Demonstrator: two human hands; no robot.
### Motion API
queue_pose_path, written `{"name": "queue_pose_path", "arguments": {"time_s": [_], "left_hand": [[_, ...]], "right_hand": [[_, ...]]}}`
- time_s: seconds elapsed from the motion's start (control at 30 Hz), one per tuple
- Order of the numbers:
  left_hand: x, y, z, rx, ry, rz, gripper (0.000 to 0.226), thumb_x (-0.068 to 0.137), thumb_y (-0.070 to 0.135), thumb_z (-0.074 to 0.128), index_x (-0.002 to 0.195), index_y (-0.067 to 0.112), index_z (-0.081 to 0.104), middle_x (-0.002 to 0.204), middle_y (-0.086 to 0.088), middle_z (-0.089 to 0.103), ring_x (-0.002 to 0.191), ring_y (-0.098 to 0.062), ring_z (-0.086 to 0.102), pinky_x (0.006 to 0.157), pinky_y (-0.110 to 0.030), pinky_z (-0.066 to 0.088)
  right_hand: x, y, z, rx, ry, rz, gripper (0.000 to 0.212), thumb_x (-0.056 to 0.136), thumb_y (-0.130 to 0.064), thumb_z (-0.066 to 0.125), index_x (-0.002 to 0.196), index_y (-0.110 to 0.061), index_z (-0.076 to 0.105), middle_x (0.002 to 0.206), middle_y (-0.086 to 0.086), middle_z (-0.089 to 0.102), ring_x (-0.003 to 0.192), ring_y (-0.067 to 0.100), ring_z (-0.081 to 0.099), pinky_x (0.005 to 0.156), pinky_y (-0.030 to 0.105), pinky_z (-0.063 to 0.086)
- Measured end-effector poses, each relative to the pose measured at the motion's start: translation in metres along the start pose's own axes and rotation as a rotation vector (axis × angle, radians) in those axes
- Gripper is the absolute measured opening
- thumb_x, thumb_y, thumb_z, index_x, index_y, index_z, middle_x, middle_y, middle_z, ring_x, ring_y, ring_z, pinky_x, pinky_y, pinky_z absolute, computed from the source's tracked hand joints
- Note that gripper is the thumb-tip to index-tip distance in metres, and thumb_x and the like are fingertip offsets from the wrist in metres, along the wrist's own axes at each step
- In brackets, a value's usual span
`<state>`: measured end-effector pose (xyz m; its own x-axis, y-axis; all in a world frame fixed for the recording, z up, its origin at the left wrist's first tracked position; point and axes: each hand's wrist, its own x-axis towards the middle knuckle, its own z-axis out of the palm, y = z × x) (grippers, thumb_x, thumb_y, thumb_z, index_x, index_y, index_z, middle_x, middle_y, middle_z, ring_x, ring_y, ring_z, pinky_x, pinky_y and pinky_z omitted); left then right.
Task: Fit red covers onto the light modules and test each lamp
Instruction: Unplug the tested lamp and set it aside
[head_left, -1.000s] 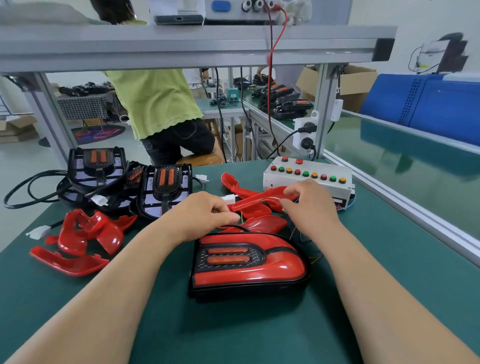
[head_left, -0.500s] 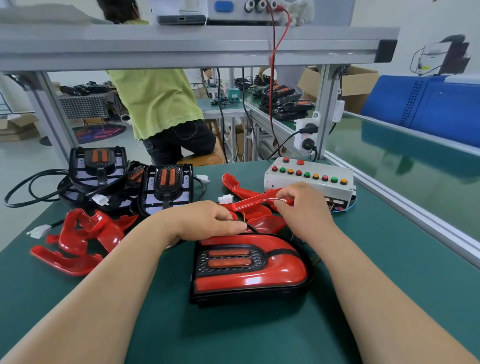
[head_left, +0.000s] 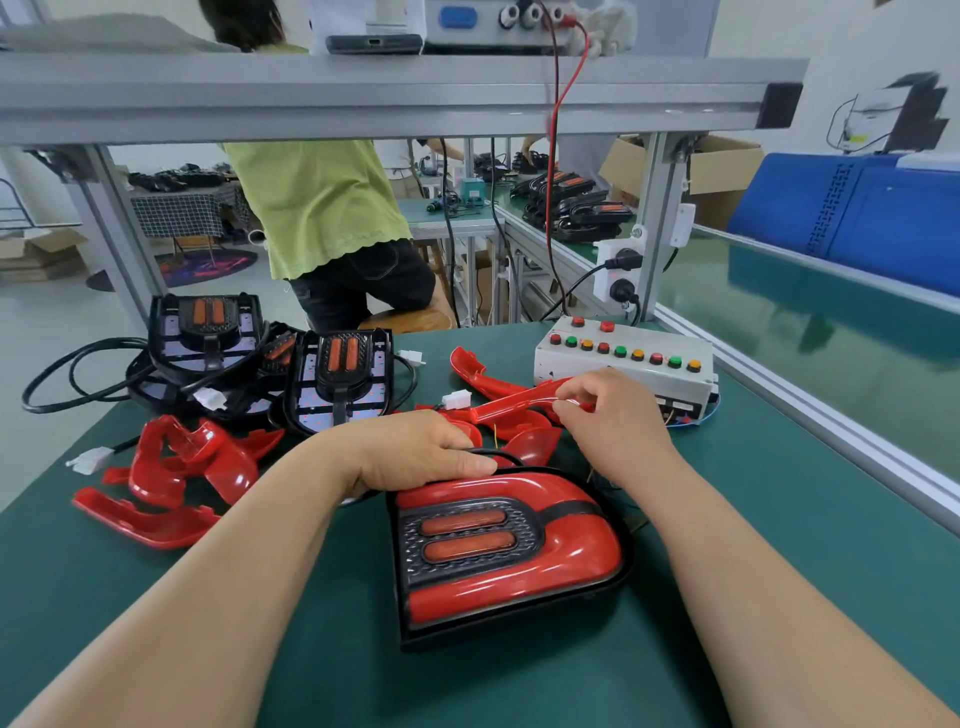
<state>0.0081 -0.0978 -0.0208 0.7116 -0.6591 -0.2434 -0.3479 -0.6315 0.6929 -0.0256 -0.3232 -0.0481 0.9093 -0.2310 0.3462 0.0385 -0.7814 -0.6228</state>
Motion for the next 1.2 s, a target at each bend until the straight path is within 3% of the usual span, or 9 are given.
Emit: {"name": "queue_pose_path", "arguments": {"time_s": [0.1, 0.23, 0.33, 0.43, 0.57, 0.67, 0.77, 1.0, 1.2], "left_hand": [[-0.001, -0.002, 0.002, -0.122, 0.011, 0.016, 0.041, 0.093, 0.042, 0.064, 0.058, 0.023, 0.061, 0.058, 0.012, 0.057, 0.052, -0.004, 0.051, 0.056, -0.017, 0.044], [-0.006, -0.004, -0.002, -0.329, 0.053, 0.007, 0.032, 0.093, 0.041, 0.064, 0.079, 0.015, 0.076, 0.079, -0.004, 0.075, 0.064, -0.011, 0.067, 0.06, -0.02, 0.052], [-0.006, -0.007, -0.005, -0.414, 0.165, 0.013, 0.034, 0.095, 0.041, 0.062, 0.073, 0.018, 0.075, 0.073, -0.005, 0.073, 0.06, -0.013, 0.066, 0.058, -0.02, 0.051], [0.0, -0.01, -0.004, -0.509, 0.39, 0.014, 0.045, 0.095, 0.043, 0.061, 0.088, 0.0, 0.071, 0.081, -0.016, 0.071, 0.069, -0.022, 0.063, 0.072, -0.032, 0.05], [0.011, -0.005, 0.0, -0.688, 0.695, 0.019, 0.038, 0.099, 0.038, 0.056, 0.072, 0.013, 0.065, 0.068, -0.01, 0.063, 0.064, -0.019, 0.056, 0.069, -0.034, 0.046], [0.015, -0.004, 0.002, -0.608, 0.808, 0.02, 0.034, 0.099, 0.039, 0.055, 0.076, 0.014, 0.059, 0.066, -0.003, 0.06, 0.062, -0.019, 0.055, 0.064, -0.034, 0.045], [0.014, 0.001, 0.007, -0.522, 0.809, 0.061, 0.029, 0.098, 0.041, 0.057, 0.081, 0.018, 0.062, 0.065, 0.004, 0.066, 0.06, -0.014, 0.061, 0.062, -0.036, 0.05], [0.006, 0.015, 0.007, -0.568, 0.823, 0.18, 0.034, 0.105, 0.038, 0.044, 0.096, 0.017, 0.069, 0.083, -0.008, 0.07, 0.073, -0.022, 0.062, 0.068, -0.034, 0.054], [-0.002, 0.015, 0.002, -0.586, 0.737, 0.194, 0.039, 0.104, 0.04, 0.047, 0.091, 0.012, 0.071, 0.076, -0.001, 0.072, 0.065, -0.01, 0.065, 0.059, -0.02, 0.054]], "right_hand": [[0.0, 0.001, -0.001, 0.014, -0.006, 0.0, 0.006, 0.091, -0.024, 0.064, 0.092, -0.025, 0.07, 0.1, -0.008, 0.058, 0.091, 0.008, 0.052, 0.083, 0.025, 0.037], [0.001, -0.001, -0.005, 0.153, 0.078, 0.012, 0.008, 0.092, -0.023, 0.063, 0.091, -0.027, 0.069, 0.092, -0.008, 0.064, 0.088, 0.009, 0.056, 0.084, 0.028, 0.042], [0.001, -0.003, -0.009, 0.483, 0.25, 0.142, 0.011, 0.095, -0.031, 0.056, 0.092, -0.029, 0.067, 0.101, -0.005, 0.071, 0.096, 0.014, 0.064, 0.088, 0.029, 0.047], [0.002, -0.009, -0.011, 0.821, 0.296, 0.282, 0.022, 0.096, -0.038, 0.051, 0.09, -0.022, 0.066, 0.103, 0.005, 0.071, 0.104, 0.024, 0.067, 0.098, 0.044, 0.052], [-0.005, -0.021, -0.004, 1.143, -0.13, 0.239, 0.051, 0.101, -0.055, 0.041, 0.093, -0.022, 0.078, 0.094, 0.002, 0.076, 0.09, 0.015, 0.073, 0.076, 0.028, 0.058], [-0.013, -0.035, 0.01, 1.225, -0.354, 0.287, 0.058, 0.083, -0.068, 0.053, 0.107, -0.021, 0.078, 0.11, 0.005, 0.076, 0.1, 0.019, 0.073, 0.079, 0.036, 0.059], [-0.015, -0.039, 0.017, 1.307, -0.363, 0.371, 0.072, 0.075, -0.065, 0.065, 0.126, -0.014, 0.067, 0.117, 0.011, 0.073, 0.107, 0.027, 0.071, 0.078, 0.039, 0.061], [-0.013, -0.028, 0.013, 1.521, -0.524, 0.286, 0.056, 0.09, -0.059, 0.056, 0.117, -0.014, 0.074, 0.128, 0.014, 0.067, 0.118, 0.027, 0.065, 0.087, 0.041, 0.058], [-0.02, -0.035, 0.019, 1.576, -0.577, 0.226, 0.078, 0.058, -0.06, 0.088, 0.117, -0.012, 0.074, 0.128, 0.016, 0.067, 0.117, 0.029, 0.065, 0.087, 0.044, 0.057]]}}
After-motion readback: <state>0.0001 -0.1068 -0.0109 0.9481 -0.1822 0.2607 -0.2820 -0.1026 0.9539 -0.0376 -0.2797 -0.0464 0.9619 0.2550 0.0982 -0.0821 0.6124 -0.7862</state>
